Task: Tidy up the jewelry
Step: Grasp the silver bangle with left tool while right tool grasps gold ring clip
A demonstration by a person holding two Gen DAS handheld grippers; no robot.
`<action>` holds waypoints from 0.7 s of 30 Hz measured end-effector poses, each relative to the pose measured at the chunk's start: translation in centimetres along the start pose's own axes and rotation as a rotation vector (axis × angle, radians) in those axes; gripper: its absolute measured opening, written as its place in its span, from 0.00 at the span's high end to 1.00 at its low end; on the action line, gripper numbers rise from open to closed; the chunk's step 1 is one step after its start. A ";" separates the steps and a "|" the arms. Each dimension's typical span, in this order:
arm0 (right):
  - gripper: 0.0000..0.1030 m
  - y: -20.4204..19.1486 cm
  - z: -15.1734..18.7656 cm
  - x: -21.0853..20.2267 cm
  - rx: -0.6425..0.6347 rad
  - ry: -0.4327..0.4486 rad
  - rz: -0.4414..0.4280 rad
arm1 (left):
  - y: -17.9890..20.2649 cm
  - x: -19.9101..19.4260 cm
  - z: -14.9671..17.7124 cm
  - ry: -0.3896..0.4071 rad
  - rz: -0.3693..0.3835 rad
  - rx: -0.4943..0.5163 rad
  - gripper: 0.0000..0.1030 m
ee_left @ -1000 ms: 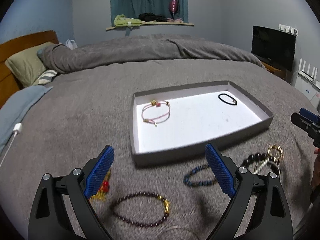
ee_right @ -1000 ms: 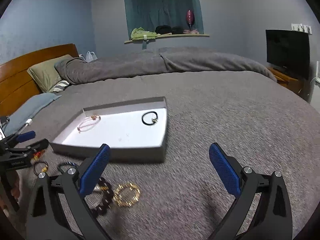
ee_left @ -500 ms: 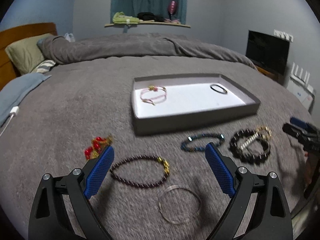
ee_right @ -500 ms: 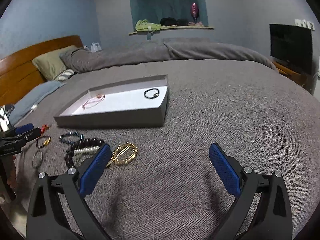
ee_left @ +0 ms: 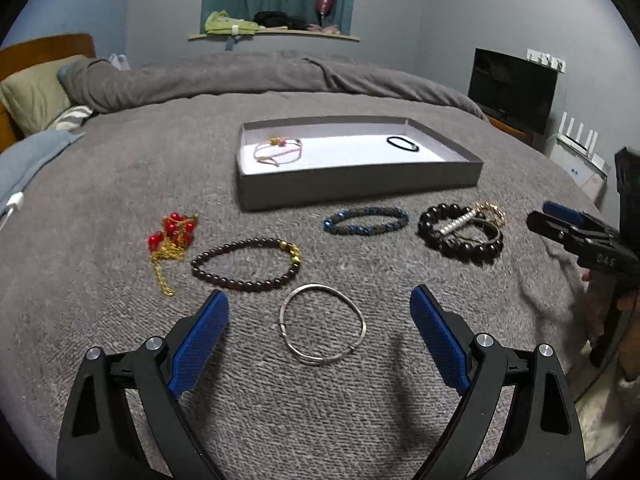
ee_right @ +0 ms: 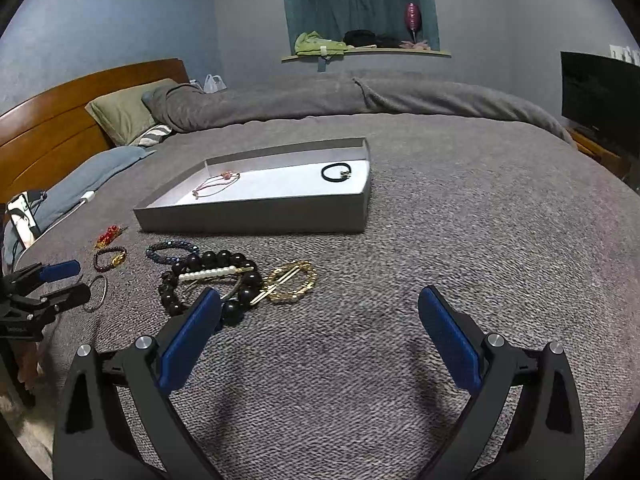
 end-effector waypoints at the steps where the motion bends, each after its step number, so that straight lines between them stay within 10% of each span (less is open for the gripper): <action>1: 0.05 0.0 0.0 0.0 -0.003 0.001 0.002 | 0.2 0.1 0.0 -0.002 0.001 0.008 0.13; 8: 0.07 1.0 0.1 0.8 0.029 -0.030 0.021 | 0.5 1.5 0.8 -0.067 -0.030 0.041 0.26; 21: 0.49 -1.4 0.6 1.5 -0.054 -0.063 -0.006 | 0.4 2.1 1.4 -0.110 -0.028 0.047 0.48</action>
Point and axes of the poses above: each gripper's, at about its wrist camera, not at the fingertips, and x roughly the way its jaws point, y to its right, z to its underside, the point moved 10 cm from there along x, roughly the way its jaws point, and after that the axes turned 15 degrees about z, right-handed, at the moved point
